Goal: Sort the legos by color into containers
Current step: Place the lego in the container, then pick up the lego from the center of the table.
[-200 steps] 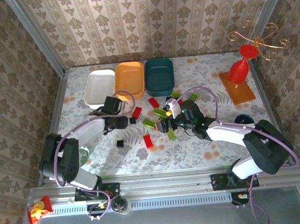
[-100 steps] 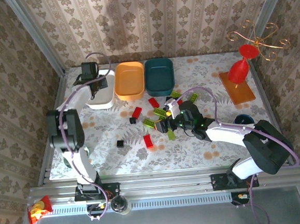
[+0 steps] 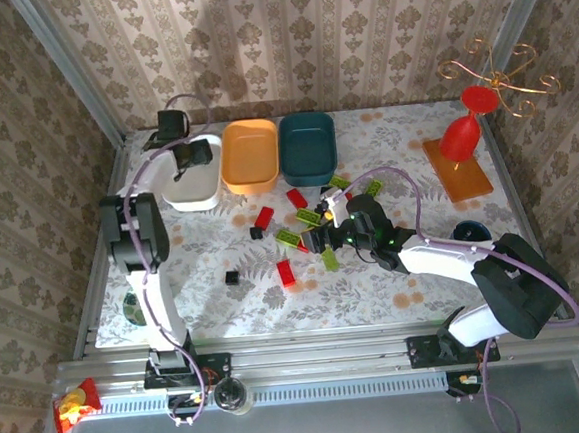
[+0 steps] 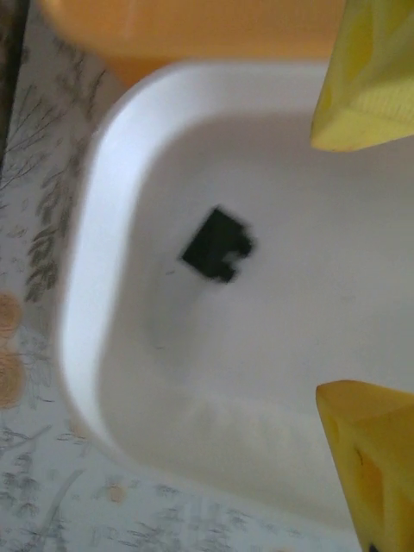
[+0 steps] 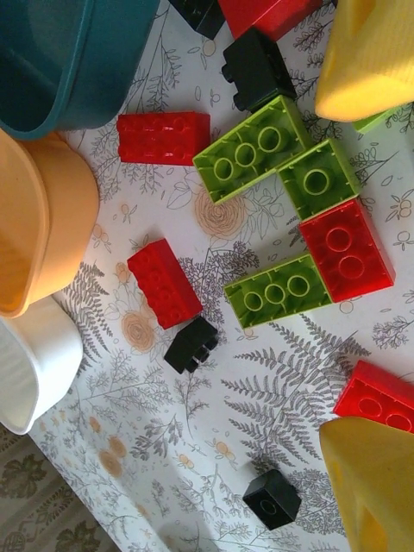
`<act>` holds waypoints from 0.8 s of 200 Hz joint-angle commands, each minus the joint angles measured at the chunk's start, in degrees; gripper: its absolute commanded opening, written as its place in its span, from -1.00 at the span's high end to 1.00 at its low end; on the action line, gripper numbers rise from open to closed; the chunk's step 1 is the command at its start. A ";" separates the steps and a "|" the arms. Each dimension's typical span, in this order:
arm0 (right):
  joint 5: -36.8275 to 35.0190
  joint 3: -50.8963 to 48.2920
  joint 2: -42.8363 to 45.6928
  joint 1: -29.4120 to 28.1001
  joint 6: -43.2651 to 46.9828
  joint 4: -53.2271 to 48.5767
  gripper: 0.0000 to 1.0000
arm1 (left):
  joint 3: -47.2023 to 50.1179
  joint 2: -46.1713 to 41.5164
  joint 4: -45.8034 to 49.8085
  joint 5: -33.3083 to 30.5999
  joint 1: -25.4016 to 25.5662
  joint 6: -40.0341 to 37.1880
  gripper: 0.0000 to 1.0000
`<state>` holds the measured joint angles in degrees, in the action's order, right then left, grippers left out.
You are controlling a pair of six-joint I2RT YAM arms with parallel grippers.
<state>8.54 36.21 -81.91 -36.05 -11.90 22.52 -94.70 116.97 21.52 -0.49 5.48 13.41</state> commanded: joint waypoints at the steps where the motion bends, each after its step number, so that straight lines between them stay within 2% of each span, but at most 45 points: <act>1: -1.95 0.10 0.16 -0.42 1.01 -0.48 -0.81 | 14.30 -15.76 -7.40 6.41 1.58 3.15 -0.49; 12: -2.52 0.14 0.25 -0.42 1.09 -0.71 -0.81 | 23.63 -22.44 -12.11 7.69 3.78 3.45 -0.55; 28: -3.63 -0.02 0.75 -0.42 1.04 -0.83 -0.85 | 33.65 -30.66 -14.31 6.23 7.56 3.18 -0.62; 69: -5.84 -1.91 4.06 -0.43 0.61 0.54 -0.88 | 47.34 -40.76 -12.64 3.04 16.86 3.86 -0.66; 111: -7.16 -2.46 3.98 -0.42 0.62 1.11 -0.89 | 50.03 -36.75 -13.05 1.39 24.19 5.72 -0.70; 160: -4.21 -3.51 3.85 -0.42 1.09 3.96 -0.87 | 46.44 -27.73 -14.56 -0.73 25.81 7.04 -0.64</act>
<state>3.29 34.09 -78.48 -36.05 -11.88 23.57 -45.50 86.35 8.43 1.23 30.70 18.57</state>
